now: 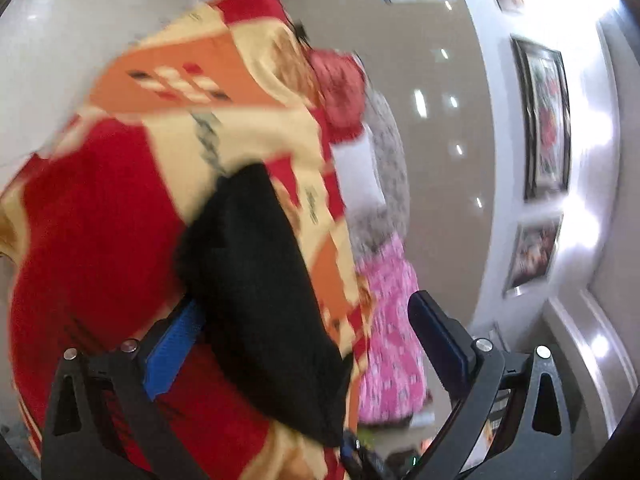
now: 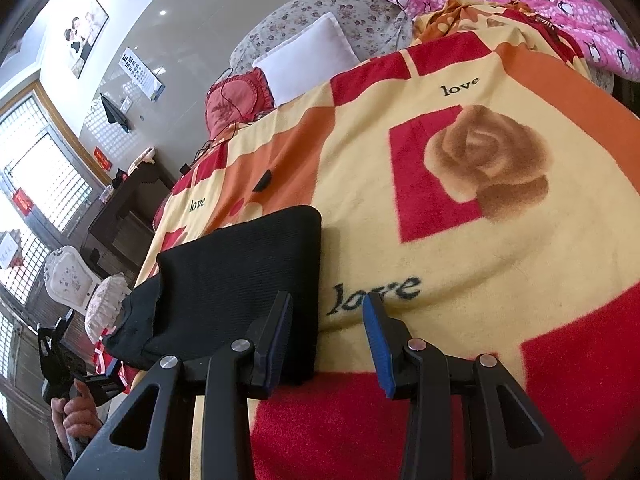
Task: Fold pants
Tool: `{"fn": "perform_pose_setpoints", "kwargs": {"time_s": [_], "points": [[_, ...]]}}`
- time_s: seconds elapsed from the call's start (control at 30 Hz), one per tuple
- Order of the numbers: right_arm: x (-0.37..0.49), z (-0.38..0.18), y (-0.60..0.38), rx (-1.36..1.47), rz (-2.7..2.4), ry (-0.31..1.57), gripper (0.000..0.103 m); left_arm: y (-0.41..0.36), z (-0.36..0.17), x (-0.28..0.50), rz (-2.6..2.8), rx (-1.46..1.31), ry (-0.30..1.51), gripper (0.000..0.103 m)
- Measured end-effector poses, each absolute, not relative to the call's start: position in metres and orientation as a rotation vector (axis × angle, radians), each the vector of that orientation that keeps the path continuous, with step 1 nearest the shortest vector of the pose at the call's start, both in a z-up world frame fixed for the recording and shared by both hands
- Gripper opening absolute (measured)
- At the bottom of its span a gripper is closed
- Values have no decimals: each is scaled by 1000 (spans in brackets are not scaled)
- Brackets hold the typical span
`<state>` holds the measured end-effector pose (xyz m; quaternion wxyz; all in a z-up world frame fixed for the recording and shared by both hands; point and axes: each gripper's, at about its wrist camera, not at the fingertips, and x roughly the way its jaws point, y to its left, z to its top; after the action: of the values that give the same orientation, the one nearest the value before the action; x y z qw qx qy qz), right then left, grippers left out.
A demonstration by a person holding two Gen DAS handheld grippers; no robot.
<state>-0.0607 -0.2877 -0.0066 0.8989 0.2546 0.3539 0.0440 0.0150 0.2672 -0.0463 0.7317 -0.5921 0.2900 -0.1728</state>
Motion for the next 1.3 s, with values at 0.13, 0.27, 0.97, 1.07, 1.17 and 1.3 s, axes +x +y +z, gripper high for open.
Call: {"fn": "perform_pose_setpoints", "kwargs": {"time_s": [0.13,0.27,0.97,1.07,1.17,1.3], "points": [[-60,-7,-287,534,94,735,39,260,-46,17,-408,-1278,655,100],[-61,-6,-287,521,92,736,39,243,-43,21,-458,-1212,689,100],[-61,-8,-291,541,93,730,39,240,-45,0,-157,-1061,722,11],[-61,-10,-293,560,97,730,39,216,-2,-3,-178,-818,616,9],[-62,-9,-293,558,97,729,39,178,42,-9,-285,-605,515,9],[-62,-10,-294,560,98,727,41,107,85,-17,-510,-351,454,9]]}}
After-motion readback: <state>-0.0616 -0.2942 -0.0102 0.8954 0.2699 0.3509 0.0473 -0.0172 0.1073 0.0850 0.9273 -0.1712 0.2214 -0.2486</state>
